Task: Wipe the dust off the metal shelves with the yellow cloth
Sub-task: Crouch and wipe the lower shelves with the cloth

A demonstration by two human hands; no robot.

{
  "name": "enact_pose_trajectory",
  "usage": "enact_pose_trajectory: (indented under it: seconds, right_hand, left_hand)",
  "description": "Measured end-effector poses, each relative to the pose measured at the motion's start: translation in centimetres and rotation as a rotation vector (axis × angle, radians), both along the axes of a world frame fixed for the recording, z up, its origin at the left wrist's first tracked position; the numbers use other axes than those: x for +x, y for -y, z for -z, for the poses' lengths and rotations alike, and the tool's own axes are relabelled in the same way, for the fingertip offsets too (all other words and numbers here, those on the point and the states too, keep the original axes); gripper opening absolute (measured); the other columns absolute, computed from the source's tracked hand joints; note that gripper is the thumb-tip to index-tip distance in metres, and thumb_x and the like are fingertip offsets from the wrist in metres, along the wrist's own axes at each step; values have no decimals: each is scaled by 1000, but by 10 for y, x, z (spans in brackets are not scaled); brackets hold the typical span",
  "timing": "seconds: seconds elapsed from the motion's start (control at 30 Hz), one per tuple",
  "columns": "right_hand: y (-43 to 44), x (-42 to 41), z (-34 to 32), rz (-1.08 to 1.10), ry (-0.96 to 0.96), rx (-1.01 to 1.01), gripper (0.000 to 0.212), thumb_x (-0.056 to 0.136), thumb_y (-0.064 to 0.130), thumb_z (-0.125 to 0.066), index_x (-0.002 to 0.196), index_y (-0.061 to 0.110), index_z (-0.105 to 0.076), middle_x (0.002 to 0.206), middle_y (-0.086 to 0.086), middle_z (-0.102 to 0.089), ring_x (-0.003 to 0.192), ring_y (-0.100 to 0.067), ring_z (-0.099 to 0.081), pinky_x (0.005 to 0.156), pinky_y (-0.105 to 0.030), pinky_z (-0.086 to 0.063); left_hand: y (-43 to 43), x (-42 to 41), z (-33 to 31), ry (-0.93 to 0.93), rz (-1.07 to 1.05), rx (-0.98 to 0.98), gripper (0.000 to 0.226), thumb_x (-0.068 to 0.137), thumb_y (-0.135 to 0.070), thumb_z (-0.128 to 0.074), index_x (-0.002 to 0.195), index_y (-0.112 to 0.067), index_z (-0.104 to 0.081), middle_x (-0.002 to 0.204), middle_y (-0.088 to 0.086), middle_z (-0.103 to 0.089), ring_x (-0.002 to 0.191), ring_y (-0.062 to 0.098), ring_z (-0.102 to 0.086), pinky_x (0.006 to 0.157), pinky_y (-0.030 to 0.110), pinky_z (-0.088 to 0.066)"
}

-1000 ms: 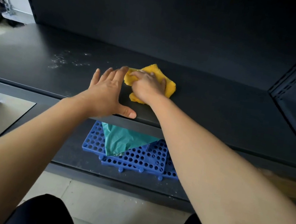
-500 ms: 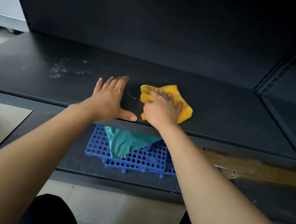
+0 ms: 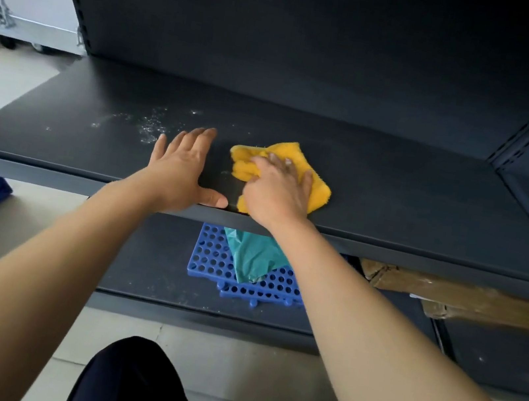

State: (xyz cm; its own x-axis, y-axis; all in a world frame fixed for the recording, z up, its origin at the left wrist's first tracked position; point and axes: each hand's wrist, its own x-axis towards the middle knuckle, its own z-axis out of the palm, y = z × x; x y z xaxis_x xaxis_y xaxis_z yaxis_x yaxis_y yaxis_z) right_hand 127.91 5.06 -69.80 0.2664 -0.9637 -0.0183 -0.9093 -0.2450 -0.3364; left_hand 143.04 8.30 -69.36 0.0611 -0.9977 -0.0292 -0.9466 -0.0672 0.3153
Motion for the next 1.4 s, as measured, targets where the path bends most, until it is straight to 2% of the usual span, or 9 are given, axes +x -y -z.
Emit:
enact_pose_trajectory:
  seconds: [0.2,0.33,0.57,0.73,0.9,1.07,1.2,1.33,1.4]
  right_hand:
    - [19,-36,-3,299,-28,37,60,87,18,-39,146,29,-30,159,0,-17,147,-26,-6,117,-52,3]
    - [10,-10,-3,256,-34,55,61,89,19,-39,148,30,-26,160,1,-13,147,-26,-4,117,-53,4]
    - [2,39,-3,-22,-3,53,57,92,22,-42,146,37,-28,159,7,-15,147,-19,-5,118,-47,4]
    - [31,-16,-3,189,-15,60,53,94,21,-37,144,39,-33,158,7,-18,146,-17,-12,119,-43,1]
    - [34,-31,-4,196,-37,76,55,93,22,-37,146,36,-28,159,4,-14,147,-21,-9,119,-46,1]
    - [47,-26,-4,261,-26,67,58,91,22,-40,147,28,-27,157,-2,-20,146,-28,-8,117,-52,2]
    - [65,-9,-5,152,-58,92,58,92,20,-35,148,27,-26,157,-3,-20,146,-30,-7,117,-52,2]
    - [81,17,-11,-111,-130,38,51,91,20,-35,141,30,-40,149,1,-35,139,-27,-26,112,-47,-20]
    - [80,28,-14,-255,-125,48,49,94,21,-34,141,33,-39,152,2,-32,141,-25,-24,111,-44,-20]
  left_hand:
    - [5,3,-7,20,80,26,113,70,-51,-73,149,-16,-1,158,6,-5,146,24,1,118,44,5]
    - [10,6,-10,7,128,61,115,68,-48,-75,149,-15,-1,158,6,-6,146,24,1,118,43,5]
    - [14,10,-10,28,186,101,109,72,-43,-73,149,-15,-2,158,6,-5,146,24,0,118,45,4]
    - [23,1,-22,5,266,142,120,67,-43,-78,149,-17,5,158,5,0,146,24,3,118,44,5]
    - [21,-22,-35,-47,270,215,110,74,-34,-76,150,-19,2,158,3,-1,145,25,3,117,40,4]
    - [15,-19,-32,-9,206,215,110,73,-38,-75,150,-18,1,158,5,-5,146,23,1,117,40,5]
    - [11,-22,-32,-19,139,193,111,72,-37,-77,149,-19,0,158,4,-5,146,23,2,117,40,5]
    - [12,-23,-29,-14,63,175,117,67,-40,-79,150,-20,0,158,4,-5,146,22,0,118,41,6]
    - [11,-22,-27,-12,8,177,118,66,-42,-79,150,-19,0,158,5,-6,146,22,-1,117,42,6]
